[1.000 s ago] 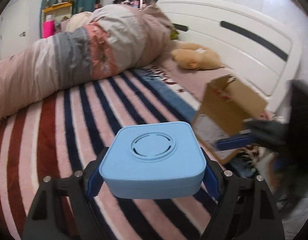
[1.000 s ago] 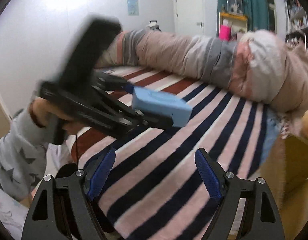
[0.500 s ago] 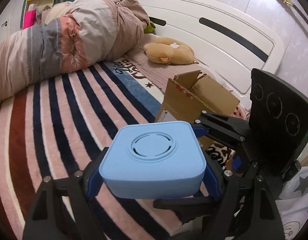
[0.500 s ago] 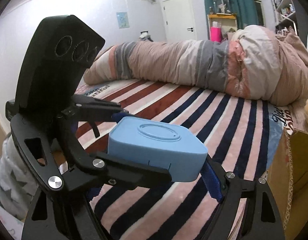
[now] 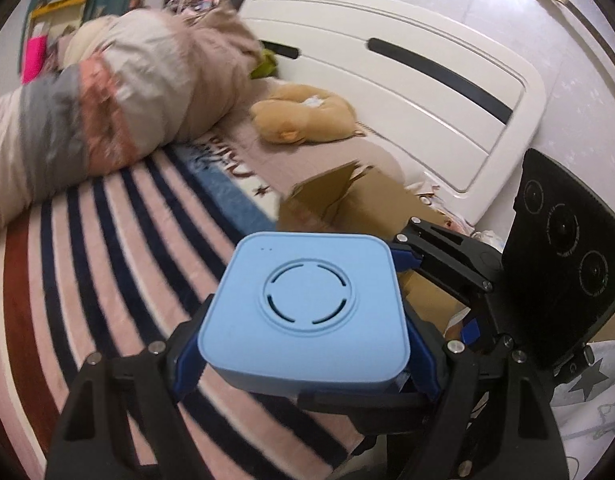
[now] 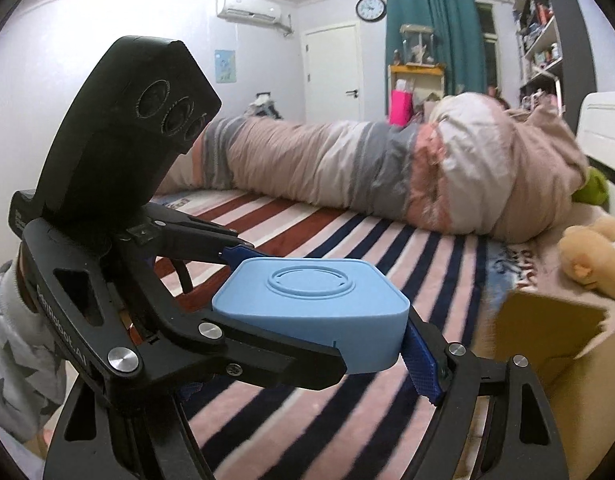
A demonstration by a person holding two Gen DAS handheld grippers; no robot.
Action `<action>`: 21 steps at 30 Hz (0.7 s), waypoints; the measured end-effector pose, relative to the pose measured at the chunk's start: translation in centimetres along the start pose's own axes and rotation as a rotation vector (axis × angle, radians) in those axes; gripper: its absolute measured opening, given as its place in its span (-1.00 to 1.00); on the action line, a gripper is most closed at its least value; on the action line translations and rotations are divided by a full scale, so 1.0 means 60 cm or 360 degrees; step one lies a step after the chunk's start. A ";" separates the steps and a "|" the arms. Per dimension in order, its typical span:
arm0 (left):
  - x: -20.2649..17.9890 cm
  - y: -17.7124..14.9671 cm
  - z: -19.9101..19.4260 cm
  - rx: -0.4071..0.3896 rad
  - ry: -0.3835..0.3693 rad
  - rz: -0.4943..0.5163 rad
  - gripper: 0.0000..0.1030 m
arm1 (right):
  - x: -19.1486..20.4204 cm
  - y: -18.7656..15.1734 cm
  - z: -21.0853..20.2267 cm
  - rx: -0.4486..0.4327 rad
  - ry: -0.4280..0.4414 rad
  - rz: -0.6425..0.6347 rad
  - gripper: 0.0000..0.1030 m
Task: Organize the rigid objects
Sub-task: 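Lower the light-blue square box into the cardboard box and open the left gripper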
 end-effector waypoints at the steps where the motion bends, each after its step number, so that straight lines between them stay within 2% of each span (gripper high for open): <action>1: -0.016 0.016 0.007 0.0004 -0.0002 0.0038 0.56 | -0.010 0.000 -0.011 -0.0013 -0.0021 0.0004 0.52; 5: -0.067 0.063 0.049 0.0047 -0.0041 0.0142 0.56 | -0.070 -0.008 -0.055 -0.0027 -0.0124 0.0045 0.52; 8: -0.103 0.093 0.102 0.0123 -0.0078 0.0220 0.56 | -0.127 -0.028 -0.078 0.0021 -0.0186 0.0107 0.51; 13: -0.124 0.115 0.166 0.0236 -0.0137 0.0220 0.57 | -0.199 -0.068 -0.081 0.0147 -0.0251 0.0186 0.51; 16: -0.126 0.119 0.188 0.0270 -0.0112 0.0216 0.58 | -0.221 -0.082 -0.077 0.0198 -0.0257 0.0203 0.52; 18: -0.122 0.122 0.190 0.0263 -0.0048 0.0219 0.68 | -0.230 -0.089 -0.074 0.0230 -0.0281 0.0204 0.59; 20: -0.117 0.125 0.183 0.0228 -0.0009 0.0211 0.94 | -0.236 -0.093 -0.066 0.0259 -0.0325 0.0218 0.85; 21: -0.115 0.126 0.177 0.0197 0.0012 0.0204 0.97 | -0.237 -0.096 -0.067 0.0261 -0.0327 0.0223 0.85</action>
Point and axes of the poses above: each gripper's, at about its wrist camera, not at the fingertips, and z roughly the way its jaws point, x to its left, y to its top, the point moved 7 cm from there along z, roughly the way its jaws point, and after that the axes turned 10 degrees about x, right-handed, at the moved point
